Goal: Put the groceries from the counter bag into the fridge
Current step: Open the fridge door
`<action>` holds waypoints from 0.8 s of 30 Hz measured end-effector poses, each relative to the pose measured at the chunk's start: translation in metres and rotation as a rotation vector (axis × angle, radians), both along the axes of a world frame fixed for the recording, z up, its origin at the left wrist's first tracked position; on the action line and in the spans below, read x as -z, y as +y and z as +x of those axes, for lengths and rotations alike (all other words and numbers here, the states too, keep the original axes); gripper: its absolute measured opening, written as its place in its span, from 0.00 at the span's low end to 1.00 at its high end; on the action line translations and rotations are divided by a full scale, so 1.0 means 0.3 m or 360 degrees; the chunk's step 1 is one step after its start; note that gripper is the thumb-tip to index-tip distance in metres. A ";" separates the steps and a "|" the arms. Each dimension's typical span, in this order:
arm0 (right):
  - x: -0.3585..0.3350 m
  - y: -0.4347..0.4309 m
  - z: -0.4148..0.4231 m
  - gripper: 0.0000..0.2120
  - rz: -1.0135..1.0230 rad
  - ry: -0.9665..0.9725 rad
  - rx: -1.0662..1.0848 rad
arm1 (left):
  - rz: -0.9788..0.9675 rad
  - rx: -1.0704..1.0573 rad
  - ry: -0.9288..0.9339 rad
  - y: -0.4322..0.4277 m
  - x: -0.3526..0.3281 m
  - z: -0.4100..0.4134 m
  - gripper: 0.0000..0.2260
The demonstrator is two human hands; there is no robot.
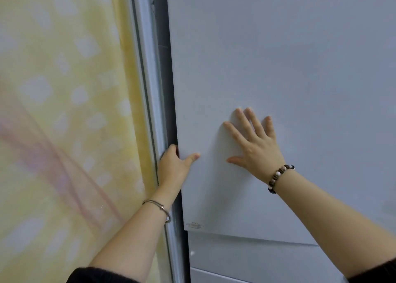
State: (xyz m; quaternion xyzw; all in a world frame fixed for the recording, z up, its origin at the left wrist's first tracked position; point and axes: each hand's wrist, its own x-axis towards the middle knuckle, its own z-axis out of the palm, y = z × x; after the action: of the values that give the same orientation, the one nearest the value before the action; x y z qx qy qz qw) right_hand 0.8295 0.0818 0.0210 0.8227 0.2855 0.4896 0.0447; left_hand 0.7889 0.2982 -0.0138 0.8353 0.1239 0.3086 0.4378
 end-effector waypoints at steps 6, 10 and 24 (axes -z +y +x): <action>0.002 -0.032 -0.164 0.50 0.0039 0.0122 -0.0019 | -0.0066 -0.0003 -0.0038 -0.034 0.023 -0.206 0.17; 0.012 -0.053 -0.309 0.48 0.0131 0.0306 0.0006 | -0.0038 -0.0042 -0.0073 -0.084 0.022 -0.369 0.15; 0.037 -0.244 -1.030 0.39 0.1203 0.1386 -0.0455 | -0.0142 0.0375 -0.0044 -0.346 0.062 -0.972 0.10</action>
State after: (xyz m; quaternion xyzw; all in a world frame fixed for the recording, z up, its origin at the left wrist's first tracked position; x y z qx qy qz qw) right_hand 0.5205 0.0084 0.0100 0.8601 0.1914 0.1759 -0.4389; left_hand 0.4974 0.1943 -0.0324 0.8194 0.0326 0.2607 0.5095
